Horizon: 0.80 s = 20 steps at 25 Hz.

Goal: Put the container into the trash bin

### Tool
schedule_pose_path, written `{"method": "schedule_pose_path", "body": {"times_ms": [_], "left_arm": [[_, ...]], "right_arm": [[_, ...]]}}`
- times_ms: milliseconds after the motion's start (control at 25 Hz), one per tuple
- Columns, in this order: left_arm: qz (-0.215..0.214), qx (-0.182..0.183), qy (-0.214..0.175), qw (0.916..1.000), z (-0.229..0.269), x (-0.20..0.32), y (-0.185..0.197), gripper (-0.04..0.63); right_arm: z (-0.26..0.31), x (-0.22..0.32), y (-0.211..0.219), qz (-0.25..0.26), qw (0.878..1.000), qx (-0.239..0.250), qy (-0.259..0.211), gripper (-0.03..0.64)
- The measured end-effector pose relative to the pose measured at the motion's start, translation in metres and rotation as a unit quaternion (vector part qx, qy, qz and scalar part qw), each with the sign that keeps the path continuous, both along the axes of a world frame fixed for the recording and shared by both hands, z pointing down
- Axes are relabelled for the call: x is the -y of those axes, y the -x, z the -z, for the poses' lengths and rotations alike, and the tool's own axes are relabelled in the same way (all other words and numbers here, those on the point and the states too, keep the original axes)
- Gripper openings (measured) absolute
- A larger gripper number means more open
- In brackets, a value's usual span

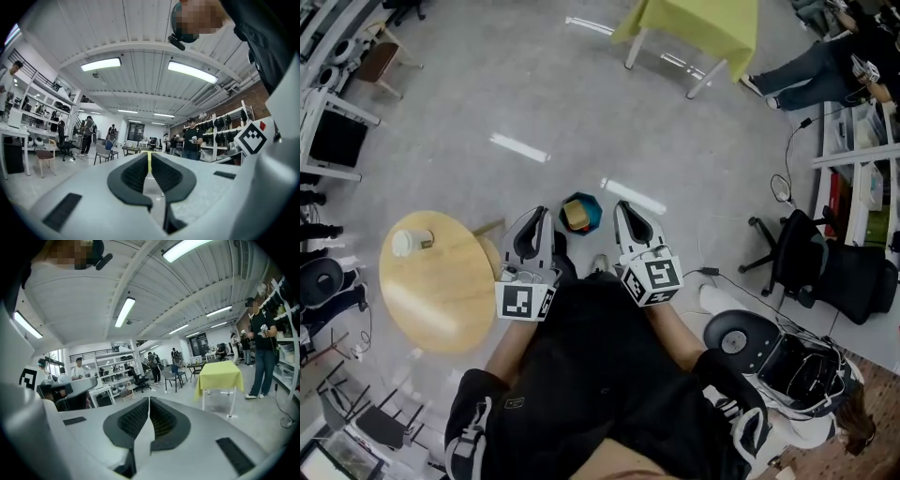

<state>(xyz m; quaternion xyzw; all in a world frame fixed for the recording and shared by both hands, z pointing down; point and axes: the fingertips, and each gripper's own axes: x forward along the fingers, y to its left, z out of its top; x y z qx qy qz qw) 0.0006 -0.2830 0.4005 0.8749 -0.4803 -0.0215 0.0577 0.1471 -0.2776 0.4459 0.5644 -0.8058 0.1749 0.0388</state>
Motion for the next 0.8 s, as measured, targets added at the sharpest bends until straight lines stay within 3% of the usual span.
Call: {"method": "schedule_pose_path", "body": {"times_ms": [800], "left_arm": [[0.0,0.006,-0.014,0.9999,0.007,-0.001,-0.005,0.029]], "right_arm": [[0.004,0.0,-0.01,0.004,1.0,-0.018,-0.011,0.031]]}}
